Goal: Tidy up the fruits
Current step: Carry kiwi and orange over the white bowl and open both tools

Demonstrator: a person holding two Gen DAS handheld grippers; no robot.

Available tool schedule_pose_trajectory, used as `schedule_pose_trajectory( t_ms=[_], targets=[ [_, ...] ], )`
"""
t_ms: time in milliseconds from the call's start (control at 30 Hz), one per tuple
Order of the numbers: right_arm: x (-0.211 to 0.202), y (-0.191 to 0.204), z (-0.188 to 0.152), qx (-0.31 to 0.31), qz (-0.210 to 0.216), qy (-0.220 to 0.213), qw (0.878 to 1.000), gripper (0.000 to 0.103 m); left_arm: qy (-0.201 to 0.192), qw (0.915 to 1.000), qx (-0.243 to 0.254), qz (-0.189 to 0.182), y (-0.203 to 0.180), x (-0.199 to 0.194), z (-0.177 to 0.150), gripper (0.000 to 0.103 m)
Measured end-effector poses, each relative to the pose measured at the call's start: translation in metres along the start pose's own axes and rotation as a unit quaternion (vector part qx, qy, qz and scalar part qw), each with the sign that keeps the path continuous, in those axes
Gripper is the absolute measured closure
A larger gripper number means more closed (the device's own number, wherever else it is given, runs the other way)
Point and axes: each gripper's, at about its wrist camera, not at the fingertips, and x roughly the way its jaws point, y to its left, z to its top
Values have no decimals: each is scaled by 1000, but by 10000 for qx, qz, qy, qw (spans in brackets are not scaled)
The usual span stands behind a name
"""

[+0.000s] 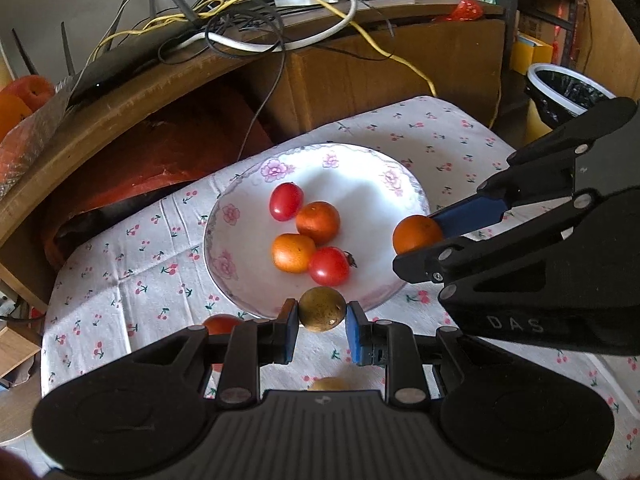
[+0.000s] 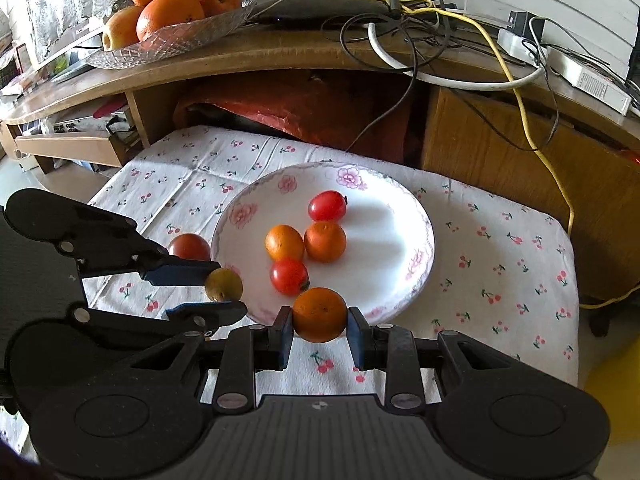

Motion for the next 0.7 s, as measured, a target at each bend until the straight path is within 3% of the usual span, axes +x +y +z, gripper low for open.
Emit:
schedule_pose_trajectory(
  t_ms=[700],
  targets=[
    [30, -11, 10, -13, -164, 147, 9998, 79, 94, 9997, -198, 56, 12, 27, 8, 69]
  ],
)
